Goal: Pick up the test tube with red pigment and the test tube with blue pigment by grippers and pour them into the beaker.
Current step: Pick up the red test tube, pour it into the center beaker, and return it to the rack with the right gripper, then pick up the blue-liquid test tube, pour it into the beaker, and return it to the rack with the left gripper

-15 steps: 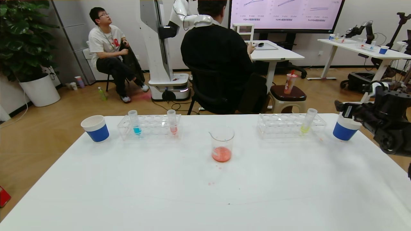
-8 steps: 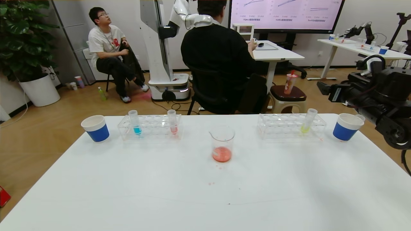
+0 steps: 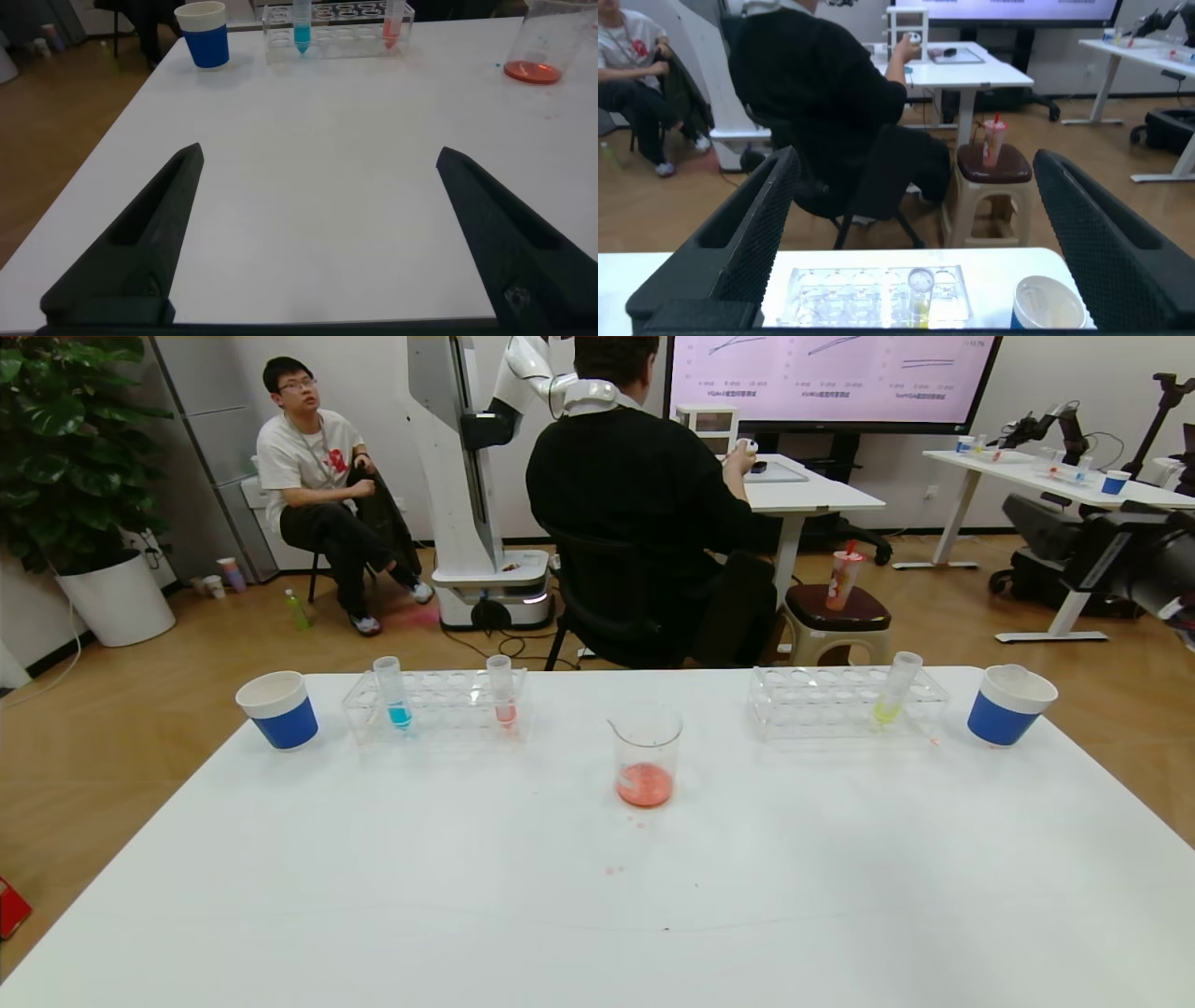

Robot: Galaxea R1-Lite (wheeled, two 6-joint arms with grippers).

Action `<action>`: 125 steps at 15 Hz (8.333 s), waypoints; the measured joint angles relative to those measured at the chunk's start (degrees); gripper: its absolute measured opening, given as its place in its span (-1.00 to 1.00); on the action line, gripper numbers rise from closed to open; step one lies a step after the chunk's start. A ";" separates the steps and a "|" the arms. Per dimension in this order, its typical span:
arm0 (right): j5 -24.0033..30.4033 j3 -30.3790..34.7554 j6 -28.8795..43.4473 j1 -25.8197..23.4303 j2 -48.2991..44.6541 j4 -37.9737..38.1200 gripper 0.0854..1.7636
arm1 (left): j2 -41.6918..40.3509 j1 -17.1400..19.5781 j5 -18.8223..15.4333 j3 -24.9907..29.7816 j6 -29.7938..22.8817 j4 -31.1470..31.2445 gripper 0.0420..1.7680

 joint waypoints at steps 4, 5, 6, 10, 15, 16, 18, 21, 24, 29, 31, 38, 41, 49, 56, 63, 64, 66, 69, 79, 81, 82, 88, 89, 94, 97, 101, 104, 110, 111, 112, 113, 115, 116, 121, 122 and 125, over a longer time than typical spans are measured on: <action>-0.09 3.96 -0.77 0.07 -17.25 4.49 0.97 | 0.00 0.00 0.00 0.00 0.00 0.00 0.97; -0.09 5.47 -1.51 -0.04 -21.94 5.27 0.97 | 0.00 0.00 -0.02 0.00 0.00 0.00 0.97; -0.11 7.19 -2.49 -0.12 -26.16 5.73 0.97 | 0.00 0.00 0.00 0.00 0.00 0.00 0.97; -0.06 16.45 -7.38 -0.37 -42.84 7.19 0.97 | 0.00 0.00 0.00 0.00 -0.02 0.00 0.97; 1.99 23.63 -10.73 -0.11 -64.63 25.08 0.97 | 0.00 0.00 -0.02 0.00 0.00 0.00 0.97; 2.85 24.64 -10.85 -0.15 -68.78 29.05 0.97 | 0.00 0.00 -0.02 0.00 0.00 0.00 0.97; 3.99 28.68 -10.92 -0.39 -76.24 35.43 0.97 | 0.00 0.00 -0.02 0.00 0.00 0.00 0.97; 3.27 38.50 -11.03 -0.72 -82.53 37.77 0.97 | 0.00 0.00 0.00 0.00 -0.02 0.00 0.97; 1.11 46.47 -9.17 -0.74 -84.63 44.46 0.97 | 0.00 0.00 0.00 0.00 0.00 0.00 0.97; 3.66 47.87 -7.56 -0.77 -85.19 49.93 0.97 | 0.00 0.02 -0.02 0.00 0.00 0.00 0.97; 3.52 47.93 -5.91 -0.79 -85.19 49.98 0.97 | 0.00 0.00 0.00 0.00 0.00 0.00 0.97; 3.49 48.01 -5.79 -0.82 -85.19 49.98 0.97 | 0.00 0.00 -0.22 0.00 0.61 0.07 0.97; 3.46 48.01 -5.72 -0.79 -85.19 49.98 0.97 | 0.00 0.00 0.11 0.00 0.01 0.05 0.97; 3.41 48.01 -5.69 -0.79 -85.19 49.99 0.97 | 3.99 -0.15 -1.46 -9.31 1.50 0.49 0.97; 3.40 48.01 -5.69 -0.84 -85.19 49.98 0.97 | 29.37 -1.79 -1.60 -25.14 0.65 -8.57 0.97; 3.41 48.01 -5.69 -0.82 -85.19 49.98 0.97 | 63.42 -1.88 -1.62 -27.92 0.50 -36.23 0.97; 3.41 48.01 -5.69 -0.82 -85.19 49.98 0.97 | 68.26 -1.83 -1.60 -28.09 0.43 -40.47 0.97; 3.41 48.01 -5.69 -0.82 -85.19 49.98 0.97 | 78.13 -1.52 -1.54 -28.81 0.32 -49.07 0.97; 3.41 48.01 -5.69 -0.82 -85.19 49.98 0.97 | 91.37 -0.69 -1.23 -30.71 -0.05 -58.77 0.97; 3.41 48.01 -5.69 -0.79 -85.19 49.98 0.97 | 117.66 0.43 -0.27 -33.13 -1.40 -77.90 0.97; 3.41 48.01 -5.72 -0.79 -85.19 49.98 0.97 | 120.11 0.48 0.26 -35.55 -1.49 -78.01 0.97; 3.41 48.01 -5.69 -0.79 -85.19 49.98 0.97 | 121.30 0.48 1.26 -37.43 -1.60 -77.98 0.97; 3.41 48.01 -5.69 -0.79 -85.19 49.98 0.97 | 128.88 -0.09 2.50 -51.61 -1.78 -74.51 0.97; 3.41 48.01 -5.69 -0.79 -85.19 49.98 0.97 | 130.31 -0.11 2.55 -53.94 -1.78 -74.12 0.97; 3.41 48.01 -5.69 -0.79 -85.19 49.98 0.97 | 134.44 0.28 2.58 -60.44 -1.67 -73.05 0.97; 3.40 48.01 -5.69 -0.79 -85.19 49.98 0.97 | 135.19 0.37 2.58 -61.38 -1.73 -73.02 0.97; 3.41 48.01 -5.69 -0.79 -85.19 49.98 0.97 | 135.61 0.20 2.58 -62.23 -1.67 -73.13 0.64; 3.41 48.01 -5.69 -0.79 -85.19 49.96 0.97 | 135.52 -0.17 2.52 -62.26 -1.58 -73.13 -0.58; 3.41 48.01 -5.69 -0.79 -85.19 49.98 0.97 | 134.96 -0.23 2.56 -62.45 -1.45 -72.58 -0.43; 3.41 48.01 -5.69 -0.79 -85.19 49.98 0.97 | 134.55 -0.26 2.56 -62.67 -1.43 -71.81 -0.43; 3.40 48.01 -5.72 -0.77 -85.19 49.98 0.97 | 133.86 -0.23 2.58 -62.87 -1.38 -70.44 -0.43; 3.41 48.01 -5.69 -0.77 -85.19 49.98 0.97 | 132.90 -0.21 2.61 -63.28 -1.40 -69.11 -0.43; 3.40 48.01 -5.69 -0.77 -85.19 49.98 0.97 | 130.31 -0.28 2.58 -64.42 -1.40 -65.57 -0.43; 3.40 48.01 -5.72 -0.77 -85.19 49.98 0.97 | 128.51 -0.32 2.56 -65.46 -1.40 -62.27 -0.43; 3.40 48.01 -5.69 -0.79 -85.19 49.98 0.97 | 120.08 -0.78 2.06 -71.35 -1.65 -49.01 -0.43; 3.40 48.01 -5.72 -0.79 -85.19 49.98 0.97 | 118.87 -1.11 1.76 -71.74 -1.62 -48.04 -0.43; 3.41 48.01 -5.69 -0.79 -85.19 49.98 0.97 | 116.81 -3.23 1.04 -72.49 -1.62 -45.98 -0.43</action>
